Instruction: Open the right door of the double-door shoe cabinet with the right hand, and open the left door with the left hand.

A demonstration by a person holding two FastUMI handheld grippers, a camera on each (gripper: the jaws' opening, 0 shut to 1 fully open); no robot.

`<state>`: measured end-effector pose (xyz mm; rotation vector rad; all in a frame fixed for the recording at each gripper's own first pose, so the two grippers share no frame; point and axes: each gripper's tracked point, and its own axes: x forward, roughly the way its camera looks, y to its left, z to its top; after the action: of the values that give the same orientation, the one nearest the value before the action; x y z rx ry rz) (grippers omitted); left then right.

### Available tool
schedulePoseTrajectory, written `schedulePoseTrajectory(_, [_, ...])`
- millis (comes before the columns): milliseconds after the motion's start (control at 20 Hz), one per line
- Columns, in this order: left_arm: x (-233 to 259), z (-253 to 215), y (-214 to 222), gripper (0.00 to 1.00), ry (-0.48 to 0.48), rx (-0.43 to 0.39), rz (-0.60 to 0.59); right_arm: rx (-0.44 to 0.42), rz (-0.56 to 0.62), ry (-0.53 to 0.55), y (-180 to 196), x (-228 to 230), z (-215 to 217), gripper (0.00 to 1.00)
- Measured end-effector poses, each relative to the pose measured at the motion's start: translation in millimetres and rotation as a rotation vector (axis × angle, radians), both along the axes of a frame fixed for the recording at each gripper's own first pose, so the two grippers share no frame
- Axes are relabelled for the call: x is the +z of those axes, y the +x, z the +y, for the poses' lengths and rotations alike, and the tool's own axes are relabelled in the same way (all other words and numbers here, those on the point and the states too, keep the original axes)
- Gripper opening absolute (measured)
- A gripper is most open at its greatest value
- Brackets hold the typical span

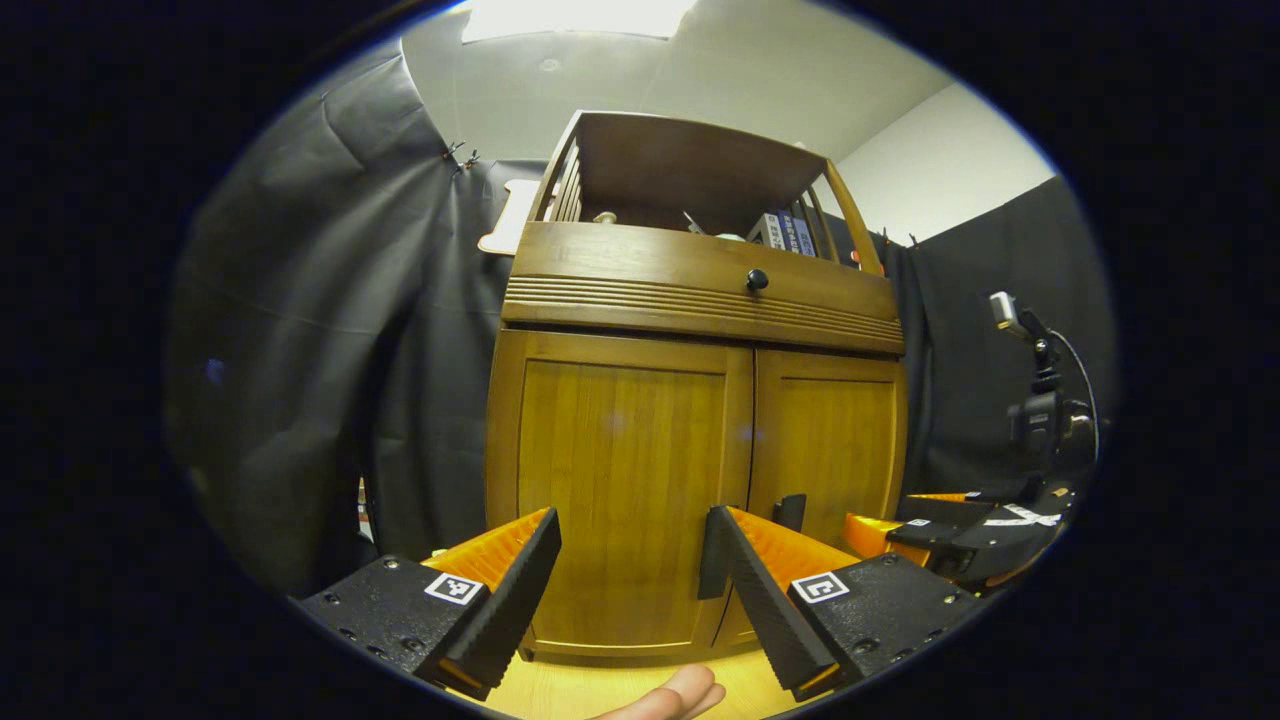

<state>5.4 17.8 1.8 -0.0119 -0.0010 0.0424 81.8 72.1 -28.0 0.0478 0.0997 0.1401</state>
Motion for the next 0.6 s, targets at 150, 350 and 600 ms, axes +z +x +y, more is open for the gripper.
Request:
schedulePoseTrajectory(150, [0, 2, 2, 0.94, 0.005, 0.003, 0.002, -0.004, 0.000, -0.009, 8, -7, 1, 0.94])
schedulePoseTrajectory(350, [-2, 5, 4, 0.94, -0.006, 0.007, 0.003, -0.045, -0.027, 0.023, 44, -10, 8, 0.98])
schedulePoseTrajectory(600, [-7, 8, 10, 0.94, -0.008, 0.018, 0.019, 0.051, -0.033, -0.024, 78, -18, 53, 0.98])
